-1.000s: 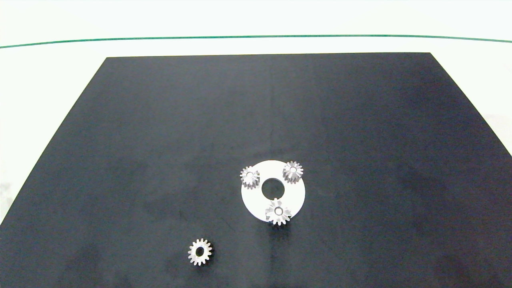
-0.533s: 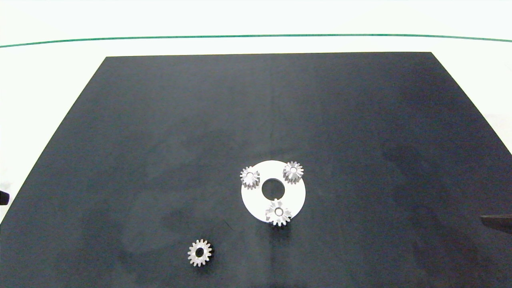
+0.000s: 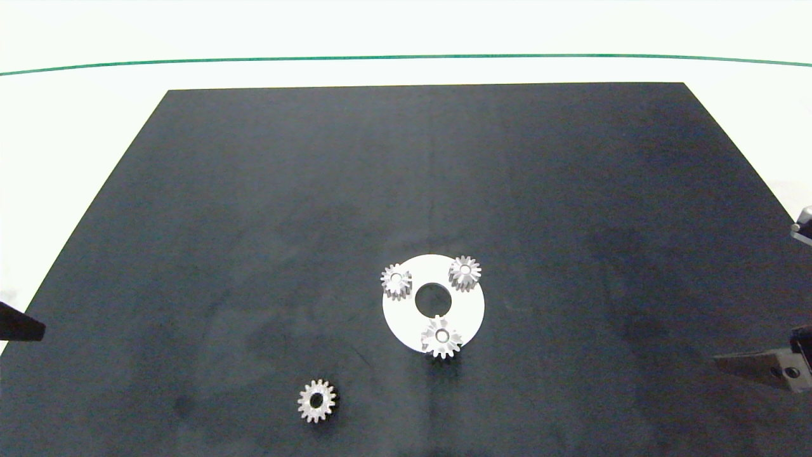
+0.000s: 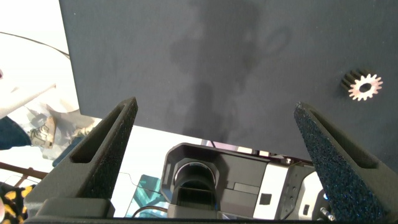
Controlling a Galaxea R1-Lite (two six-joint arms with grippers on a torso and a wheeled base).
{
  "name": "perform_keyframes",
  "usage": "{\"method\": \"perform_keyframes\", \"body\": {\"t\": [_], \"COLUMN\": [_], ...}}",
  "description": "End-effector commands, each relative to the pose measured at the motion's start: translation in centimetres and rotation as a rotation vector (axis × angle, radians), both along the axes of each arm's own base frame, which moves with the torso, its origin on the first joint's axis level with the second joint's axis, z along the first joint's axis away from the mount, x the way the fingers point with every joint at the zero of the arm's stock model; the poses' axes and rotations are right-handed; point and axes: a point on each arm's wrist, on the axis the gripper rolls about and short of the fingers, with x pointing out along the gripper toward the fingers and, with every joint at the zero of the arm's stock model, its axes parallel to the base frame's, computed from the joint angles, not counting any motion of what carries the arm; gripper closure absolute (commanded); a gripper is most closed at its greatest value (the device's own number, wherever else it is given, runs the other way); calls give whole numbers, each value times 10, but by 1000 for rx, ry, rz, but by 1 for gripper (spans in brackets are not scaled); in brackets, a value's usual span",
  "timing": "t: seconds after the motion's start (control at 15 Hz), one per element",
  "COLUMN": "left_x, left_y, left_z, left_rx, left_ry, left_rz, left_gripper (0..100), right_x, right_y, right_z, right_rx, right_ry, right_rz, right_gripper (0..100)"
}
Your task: Remove an incorrectly installed larger gear and replace it with the correct smaller gear
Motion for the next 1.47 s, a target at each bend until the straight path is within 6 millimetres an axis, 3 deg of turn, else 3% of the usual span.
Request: {"method": "perform_keyframes", "body": {"t": [0.07, 0.2, 0.6, 1.07, 1.33, 1.47], "left_x": [-11, -15, -26, -31, -31, -32], "left_y": [-2, -4, -5, -5, -5, -5], "left_z": [2, 3, 7, 8, 8, 8], "left_rx": [-1, -6, -1, -1, 0, 0], "left_ry": [-23, -36, -79, -100, -103, -105], "left_rz": [-17, -25, -31, -32, -32, -32], "left_gripper": [0, 0, 0, 0, 0, 0], "right_x": [-2, 0, 10, 20, 17, 15], "right_y": [5, 13, 59, 140, 188, 198], "right_z": [0, 4, 43, 40, 29, 26], "right_rx": [1, 22, 18, -23, -107, -130], "right_ry": [2, -5, -19, 0, -23, -5], "right_rz": [36, 56, 128, 205, 235, 259], "right_gripper": [0, 0, 0, 0, 0, 0]}}
